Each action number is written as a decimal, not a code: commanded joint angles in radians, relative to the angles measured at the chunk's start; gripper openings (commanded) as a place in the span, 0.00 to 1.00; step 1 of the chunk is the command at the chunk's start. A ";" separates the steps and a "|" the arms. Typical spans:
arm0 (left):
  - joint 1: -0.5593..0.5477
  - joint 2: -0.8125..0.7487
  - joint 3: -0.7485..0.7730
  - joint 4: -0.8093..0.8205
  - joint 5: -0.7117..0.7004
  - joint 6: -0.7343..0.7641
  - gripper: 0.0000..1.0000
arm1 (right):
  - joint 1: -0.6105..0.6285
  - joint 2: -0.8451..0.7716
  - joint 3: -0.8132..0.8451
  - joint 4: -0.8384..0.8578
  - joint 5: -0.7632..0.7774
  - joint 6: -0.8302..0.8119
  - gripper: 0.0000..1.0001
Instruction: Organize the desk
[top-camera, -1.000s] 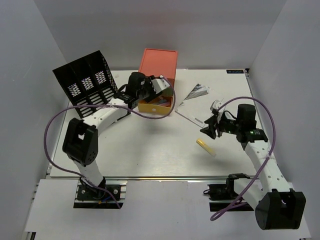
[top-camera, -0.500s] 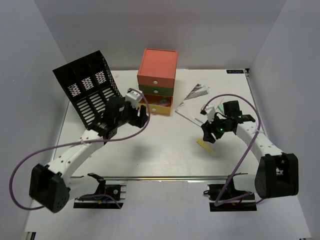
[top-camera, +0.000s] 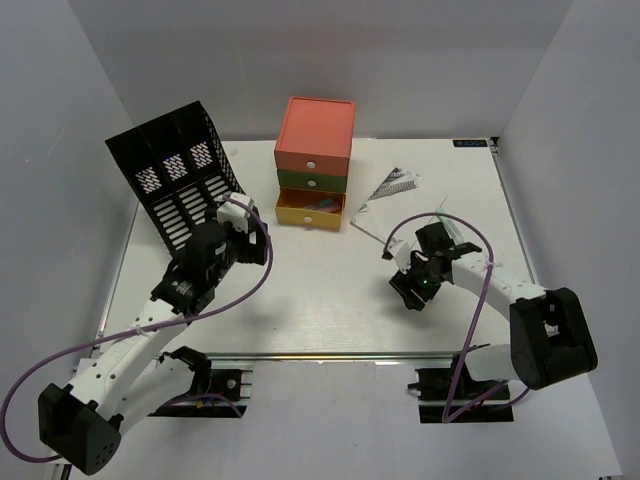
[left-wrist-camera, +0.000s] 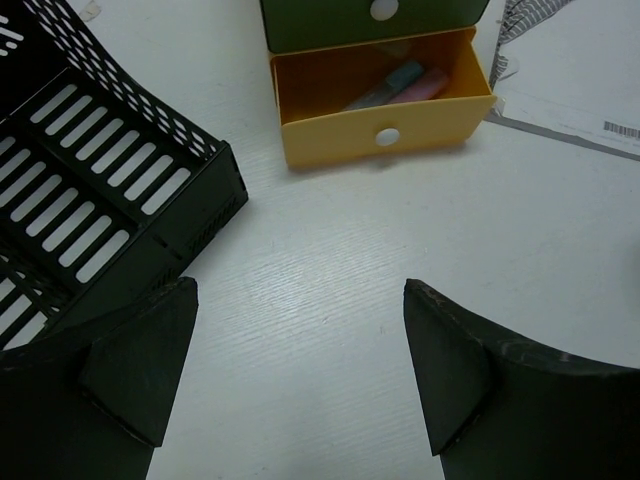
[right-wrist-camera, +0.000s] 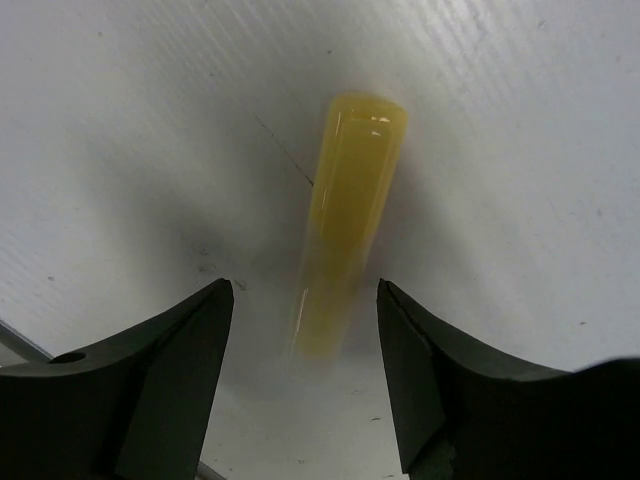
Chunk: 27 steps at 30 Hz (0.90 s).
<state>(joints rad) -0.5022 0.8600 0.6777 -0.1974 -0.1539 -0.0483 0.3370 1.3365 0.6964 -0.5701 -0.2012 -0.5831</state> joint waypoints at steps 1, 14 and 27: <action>-0.004 -0.010 0.006 0.007 -0.044 0.010 0.93 | 0.020 0.001 -0.029 0.065 0.063 0.011 0.65; -0.004 -0.030 -0.001 0.010 -0.082 0.024 0.92 | 0.051 0.033 0.004 0.058 0.036 -0.127 0.00; -0.004 -0.027 -0.013 0.015 -0.096 0.047 0.91 | 0.244 0.251 0.636 0.010 -0.009 -0.336 0.00</action>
<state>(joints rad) -0.5034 0.8391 0.6769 -0.1974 -0.2298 -0.0120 0.5323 1.5120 1.2461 -0.6239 -0.2523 -0.8978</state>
